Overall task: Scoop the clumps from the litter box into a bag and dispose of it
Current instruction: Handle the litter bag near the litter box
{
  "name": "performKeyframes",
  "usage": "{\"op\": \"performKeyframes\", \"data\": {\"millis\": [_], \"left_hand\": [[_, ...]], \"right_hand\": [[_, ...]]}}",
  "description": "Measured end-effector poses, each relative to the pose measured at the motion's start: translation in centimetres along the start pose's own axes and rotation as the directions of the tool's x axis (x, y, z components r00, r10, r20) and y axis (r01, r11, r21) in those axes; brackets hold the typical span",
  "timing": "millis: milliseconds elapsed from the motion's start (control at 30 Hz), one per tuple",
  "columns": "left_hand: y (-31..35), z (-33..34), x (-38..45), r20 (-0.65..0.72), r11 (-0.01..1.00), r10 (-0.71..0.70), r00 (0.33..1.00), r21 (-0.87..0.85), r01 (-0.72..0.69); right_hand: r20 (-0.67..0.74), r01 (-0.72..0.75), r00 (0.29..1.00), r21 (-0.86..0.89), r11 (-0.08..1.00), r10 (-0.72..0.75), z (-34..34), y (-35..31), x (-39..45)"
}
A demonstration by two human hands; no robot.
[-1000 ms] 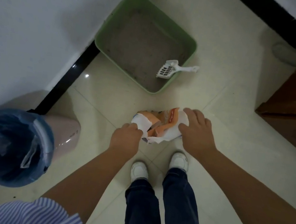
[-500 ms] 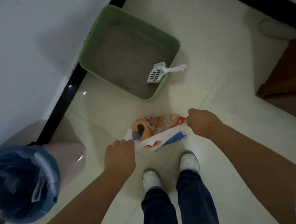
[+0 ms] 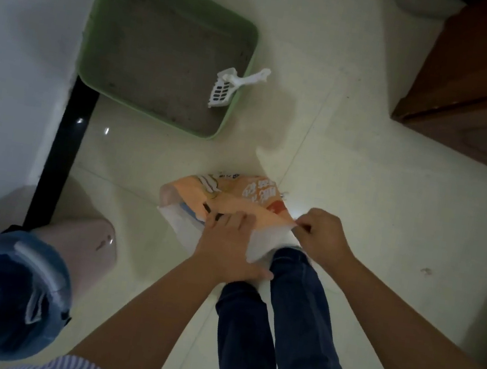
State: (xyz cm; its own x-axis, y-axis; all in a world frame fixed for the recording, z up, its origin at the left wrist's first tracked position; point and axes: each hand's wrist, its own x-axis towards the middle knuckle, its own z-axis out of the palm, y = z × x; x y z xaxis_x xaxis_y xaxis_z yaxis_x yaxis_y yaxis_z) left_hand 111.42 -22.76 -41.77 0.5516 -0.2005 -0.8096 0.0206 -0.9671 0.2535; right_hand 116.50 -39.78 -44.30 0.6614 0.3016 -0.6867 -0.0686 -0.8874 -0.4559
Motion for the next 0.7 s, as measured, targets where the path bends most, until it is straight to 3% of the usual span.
{"op": "performKeyframes", "data": {"millis": [167, 267, 333, 433, 533, 633, 700], "left_hand": [[-0.1, 0.6, 1.5, -0.047, 0.987, -0.157, 0.986, -0.022, 0.157], [-1.0, 0.3, 2.4, -0.094, 0.99, -0.129, 0.987, -0.068, 0.123], [-1.6, 0.0, 2.8, -0.088, 0.996, -0.074, 0.993, -0.05, 0.07], [-2.4, -0.8, 3.0, -0.236, 0.997, 0.078, 0.969, 0.021, -0.075], [-3.1, -1.3, 3.7, -0.3, 0.992, 0.068, 0.952, 0.124, -0.032], [-3.7, -1.3, 4.2, -0.305, 0.986, 0.13, 0.943, 0.141, -0.09], [-3.7, -2.5, 4.1, -0.293, 0.985, 0.076, 0.953, 0.172, -0.025]], "right_hand": [[0.06, 0.136, 0.989, -0.074, 0.988, -0.132, -1.8, -0.3, 2.3], [0.083, 0.187, 0.98, -0.082, 0.979, -0.18, -1.9, 0.5, 2.4], [0.084, 0.177, 0.981, -0.018, 0.984, -0.175, -1.4, 1.1, 2.0], [0.011, 0.146, 0.989, 0.175, 0.974, -0.15, -0.3, 1.7, 1.5], [-0.078, 0.153, 0.987, 0.268, 0.951, -0.137, 0.7, 2.0, 2.3], [-0.027, 0.115, 0.993, 0.323, 0.939, -0.112, 1.4, 1.4, 4.3], [-0.002, 0.052, 0.998, 0.404, 0.913, -0.056, 2.0, 0.7, 6.0]]}}
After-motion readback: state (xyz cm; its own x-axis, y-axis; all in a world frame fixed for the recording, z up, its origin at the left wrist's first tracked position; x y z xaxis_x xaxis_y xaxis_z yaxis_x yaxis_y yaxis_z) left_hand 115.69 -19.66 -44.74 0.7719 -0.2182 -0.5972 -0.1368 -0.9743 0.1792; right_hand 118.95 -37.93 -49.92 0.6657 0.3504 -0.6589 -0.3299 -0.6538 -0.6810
